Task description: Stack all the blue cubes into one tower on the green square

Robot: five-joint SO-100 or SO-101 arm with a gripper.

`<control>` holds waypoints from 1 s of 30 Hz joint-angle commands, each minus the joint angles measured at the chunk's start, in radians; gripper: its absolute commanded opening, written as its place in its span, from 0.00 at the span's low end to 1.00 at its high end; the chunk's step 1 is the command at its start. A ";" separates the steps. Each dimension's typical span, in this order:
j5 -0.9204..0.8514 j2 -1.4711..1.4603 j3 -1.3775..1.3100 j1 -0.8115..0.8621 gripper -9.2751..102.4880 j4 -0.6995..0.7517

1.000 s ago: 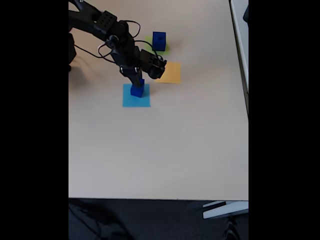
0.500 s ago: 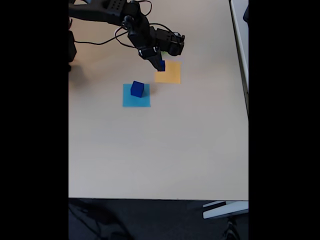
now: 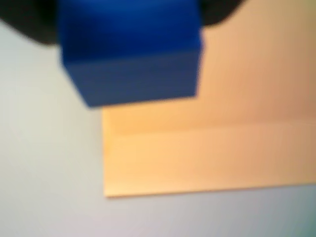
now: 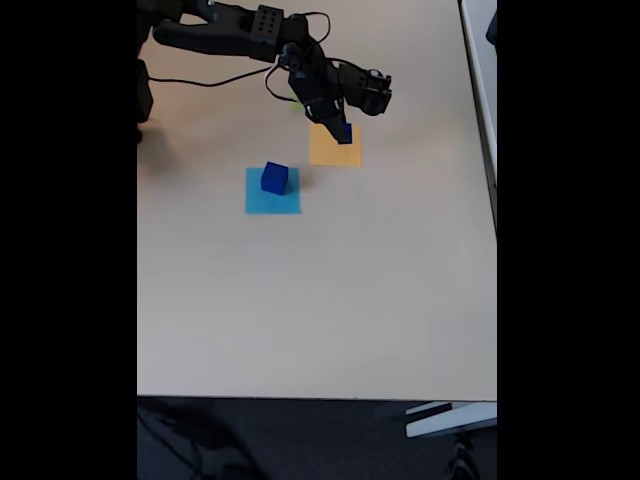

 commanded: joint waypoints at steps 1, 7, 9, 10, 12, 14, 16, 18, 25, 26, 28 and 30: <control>-0.002 0.009 -0.071 -0.034 0.15 -0.018; 0.038 -0.018 -0.066 -0.071 0.15 -0.015; 0.049 -0.026 -0.051 -0.074 0.15 -0.017; 0.055 -0.029 -0.035 -0.075 0.15 -0.023; 0.058 -0.034 -0.011 -0.067 0.15 -0.037; 0.048 -0.035 0.009 -0.055 0.15 -0.058; 0.038 -0.048 0.011 -0.043 0.15 -0.061; 0.035 -0.055 0.014 -0.037 0.15 -0.061; 0.051 -0.075 0.067 -0.026 0.15 -0.097; 0.051 -0.077 0.069 -0.025 0.15 -0.098; 0.051 -0.078 0.072 -0.025 0.15 -0.098; 0.052 -0.081 0.074 -0.026 0.15 -0.098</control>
